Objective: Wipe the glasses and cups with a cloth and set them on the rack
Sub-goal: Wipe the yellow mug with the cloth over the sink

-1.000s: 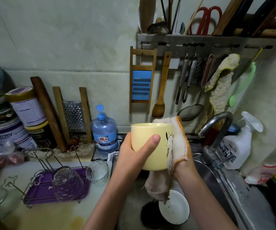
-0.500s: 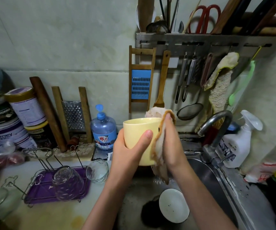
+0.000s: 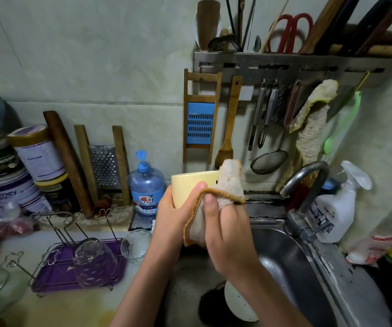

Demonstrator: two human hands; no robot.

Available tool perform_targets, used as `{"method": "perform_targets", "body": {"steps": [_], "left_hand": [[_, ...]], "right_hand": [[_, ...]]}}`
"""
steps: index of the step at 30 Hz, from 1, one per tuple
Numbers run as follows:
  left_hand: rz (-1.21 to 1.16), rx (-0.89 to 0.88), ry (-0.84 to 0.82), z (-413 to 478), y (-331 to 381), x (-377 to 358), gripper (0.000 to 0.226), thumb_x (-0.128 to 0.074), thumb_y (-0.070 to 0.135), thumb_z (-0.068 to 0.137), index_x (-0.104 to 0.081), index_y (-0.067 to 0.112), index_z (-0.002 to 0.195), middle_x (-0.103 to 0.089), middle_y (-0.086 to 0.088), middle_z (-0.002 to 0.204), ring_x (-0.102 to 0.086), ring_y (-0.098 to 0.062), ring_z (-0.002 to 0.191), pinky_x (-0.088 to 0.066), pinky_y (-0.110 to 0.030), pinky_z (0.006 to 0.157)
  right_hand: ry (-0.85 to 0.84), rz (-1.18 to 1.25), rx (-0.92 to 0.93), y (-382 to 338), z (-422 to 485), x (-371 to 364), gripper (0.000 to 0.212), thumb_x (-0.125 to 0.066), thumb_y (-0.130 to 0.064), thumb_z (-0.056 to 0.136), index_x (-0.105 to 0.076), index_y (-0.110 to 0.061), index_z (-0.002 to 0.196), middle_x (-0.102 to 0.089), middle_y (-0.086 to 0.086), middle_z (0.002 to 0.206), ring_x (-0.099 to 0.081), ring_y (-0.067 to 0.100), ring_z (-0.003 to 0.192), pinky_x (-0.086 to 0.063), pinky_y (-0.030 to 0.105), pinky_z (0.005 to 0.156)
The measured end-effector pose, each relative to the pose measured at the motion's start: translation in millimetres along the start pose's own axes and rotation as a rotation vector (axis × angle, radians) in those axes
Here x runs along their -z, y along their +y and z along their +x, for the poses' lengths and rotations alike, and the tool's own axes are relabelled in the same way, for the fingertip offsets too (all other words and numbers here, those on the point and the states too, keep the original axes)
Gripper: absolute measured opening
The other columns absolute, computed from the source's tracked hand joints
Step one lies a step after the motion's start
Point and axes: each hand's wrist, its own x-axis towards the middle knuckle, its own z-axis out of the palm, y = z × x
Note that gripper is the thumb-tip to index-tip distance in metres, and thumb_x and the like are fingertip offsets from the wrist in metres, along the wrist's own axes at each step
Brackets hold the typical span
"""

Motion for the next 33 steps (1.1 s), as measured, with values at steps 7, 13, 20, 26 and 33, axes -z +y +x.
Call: {"method": "perform_targets", "body": {"steps": [7,13,20,26,33], "left_hand": [[-0.107,-0.035,-0.08,-5,-4,0,0.078,-0.073,0.054,0.056,-0.062,0.007,0.117,-0.073,-0.014,0.104,-0.071,-0.024,0.091,-0.058,-0.031,0.071],[-0.176,0.088,0.034,-3,0,-5,0.069,-0.073,0.06,0.054,-0.066,0.009,0.1,-0.074,-0.002,0.077,-0.071,-0.014,0.071,-0.055,-0.028,0.063],[-0.284,0.128,-0.002,-5,4,-8,0.069,-0.065,0.053,0.061,-0.065,0.008,0.113,-0.075,-0.013,0.099,-0.073,-0.027,0.093,-0.06,-0.038,0.081],[-0.223,-0.081,0.085,-9,-7,-27,0.08,-0.073,0.06,0.057,-0.059,0.013,0.12,-0.074,-0.009,0.104,-0.072,-0.021,0.092,-0.059,-0.029,0.069],[0.062,-0.27,0.093,5,-20,-18,0.07,-0.07,0.062,0.054,-0.048,0.036,0.115,-0.063,0.005,0.114,-0.065,-0.009,0.1,-0.057,-0.025,0.078]], "right_hand": [[-0.122,0.644,-0.44,6,53,13,0.062,-0.044,-0.07,0.075,-0.069,-0.02,0.101,-0.072,0.005,0.102,-0.065,0.019,0.104,-0.048,0.043,0.099],[0.016,-0.09,-0.065,-9,6,-1,0.053,-0.02,-0.059,0.097,-0.06,-0.025,0.101,-0.063,-0.003,0.097,-0.058,0.015,0.097,-0.045,0.033,0.095],[0.086,0.578,-0.266,13,2,-12,0.063,-0.043,-0.073,0.082,-0.064,-0.019,0.105,-0.072,-0.003,0.103,-0.065,0.01,0.103,-0.052,0.03,0.089],[0.214,1.398,-0.871,-5,18,-4,0.041,-0.041,-0.048,0.097,-0.067,-0.016,0.097,-0.07,0.008,0.092,-0.066,0.027,0.101,-0.056,0.034,0.082],[0.157,1.603,-0.83,-17,14,16,0.066,-0.028,-0.045,0.099,-0.079,-0.009,0.075,-0.074,0.013,0.077,-0.072,0.026,0.061,-0.06,0.036,0.053]]}}
